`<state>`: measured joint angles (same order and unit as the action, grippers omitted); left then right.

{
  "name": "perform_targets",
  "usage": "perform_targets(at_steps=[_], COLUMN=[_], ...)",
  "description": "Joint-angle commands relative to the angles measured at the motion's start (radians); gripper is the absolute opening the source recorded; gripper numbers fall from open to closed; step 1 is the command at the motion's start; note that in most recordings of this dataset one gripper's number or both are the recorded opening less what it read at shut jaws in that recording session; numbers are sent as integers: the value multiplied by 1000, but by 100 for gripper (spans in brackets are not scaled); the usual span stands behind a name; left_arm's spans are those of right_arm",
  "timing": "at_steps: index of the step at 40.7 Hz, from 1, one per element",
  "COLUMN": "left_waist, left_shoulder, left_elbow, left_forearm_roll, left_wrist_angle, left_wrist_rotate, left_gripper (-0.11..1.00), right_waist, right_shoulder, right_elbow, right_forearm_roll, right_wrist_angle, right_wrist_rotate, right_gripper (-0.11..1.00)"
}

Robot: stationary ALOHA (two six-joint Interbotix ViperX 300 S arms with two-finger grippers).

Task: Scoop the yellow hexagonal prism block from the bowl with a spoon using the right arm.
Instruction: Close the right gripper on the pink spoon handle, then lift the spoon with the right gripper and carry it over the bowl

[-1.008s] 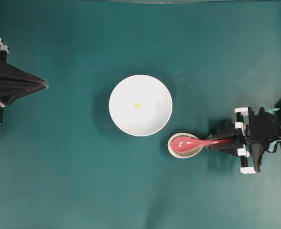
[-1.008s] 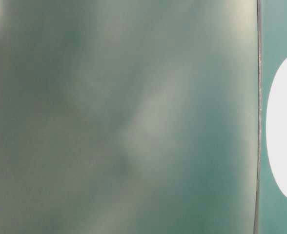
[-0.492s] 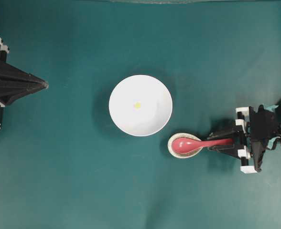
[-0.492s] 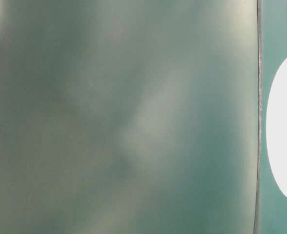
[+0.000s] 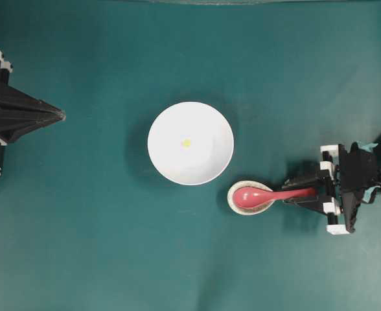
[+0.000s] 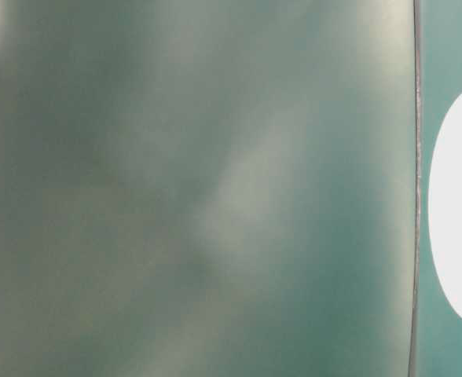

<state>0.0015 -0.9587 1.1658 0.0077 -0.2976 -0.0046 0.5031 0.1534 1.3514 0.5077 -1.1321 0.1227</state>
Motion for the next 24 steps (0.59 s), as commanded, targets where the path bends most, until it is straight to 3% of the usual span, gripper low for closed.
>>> perform_targets(at_steps=[1, 24], left_waist=[0, 0], left_shoulder=[8, 8], left_elbow=[-28, -28], left_forearm_roll=[2, 2], left_wrist_angle=[-8, -8], left_wrist_rotate=[-2, -2], left_gripper=[0, 0], right_waist=[2, 0], right_shoulder=[-20, -20], right_elbow=[-2, -3], right_forearm_roll=[0, -3], right_wrist_angle=[-12, -49], right_wrist_rotate=[-2, -21], right_gripper=[42, 42])
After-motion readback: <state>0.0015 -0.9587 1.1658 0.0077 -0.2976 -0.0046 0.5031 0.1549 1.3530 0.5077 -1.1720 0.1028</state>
